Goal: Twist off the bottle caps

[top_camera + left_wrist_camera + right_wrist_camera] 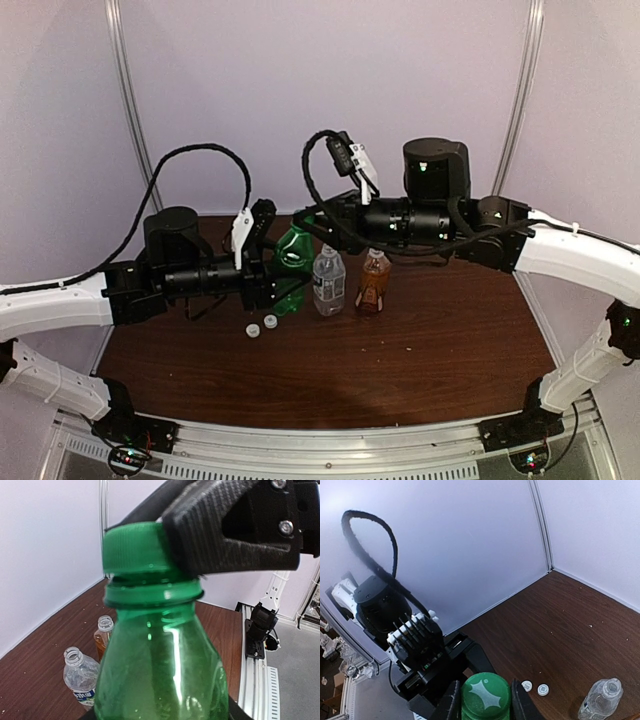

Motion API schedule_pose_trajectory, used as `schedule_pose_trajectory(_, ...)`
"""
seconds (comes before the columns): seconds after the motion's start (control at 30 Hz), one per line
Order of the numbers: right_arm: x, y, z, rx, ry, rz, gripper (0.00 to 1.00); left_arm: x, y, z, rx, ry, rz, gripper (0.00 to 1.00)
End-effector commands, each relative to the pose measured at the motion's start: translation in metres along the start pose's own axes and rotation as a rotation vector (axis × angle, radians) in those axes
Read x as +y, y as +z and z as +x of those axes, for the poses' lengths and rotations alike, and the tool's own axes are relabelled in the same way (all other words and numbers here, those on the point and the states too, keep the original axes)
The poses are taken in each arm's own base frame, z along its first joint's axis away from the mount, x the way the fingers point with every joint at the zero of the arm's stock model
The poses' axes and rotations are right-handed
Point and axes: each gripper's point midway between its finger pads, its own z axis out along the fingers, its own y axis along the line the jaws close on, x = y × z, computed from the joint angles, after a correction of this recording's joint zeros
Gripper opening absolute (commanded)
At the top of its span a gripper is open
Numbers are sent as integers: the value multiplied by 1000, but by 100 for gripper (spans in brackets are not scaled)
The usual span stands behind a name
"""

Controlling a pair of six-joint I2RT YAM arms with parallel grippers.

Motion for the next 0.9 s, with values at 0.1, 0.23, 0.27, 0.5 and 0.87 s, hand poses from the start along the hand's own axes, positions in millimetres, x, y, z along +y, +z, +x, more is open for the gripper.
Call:
schedule_pose_trajectory(0.1,13,-6,-17,-55,-39,-50,2,-5,-4,-20,-53,37,14,8)
schedule_pose_trajectory(0.23,24,-14,-17,-51,-122,-116,0,-21,-8,-20,-62,77,99,8)
schedule_pose_trajectory(0.27,31,-16,-15,-41,-154,-161,0,-28,-10,-21,-64,88,138,9)
schedule_pose_trajectory(0.5,89,-46,22,74,-405,-578,2,-101,-46,-26,-105,132,578,10)
schedule_pose_trajectory(0.87,97,-55,36,137,-465,-717,10,-123,-70,-32,-149,134,719,8)
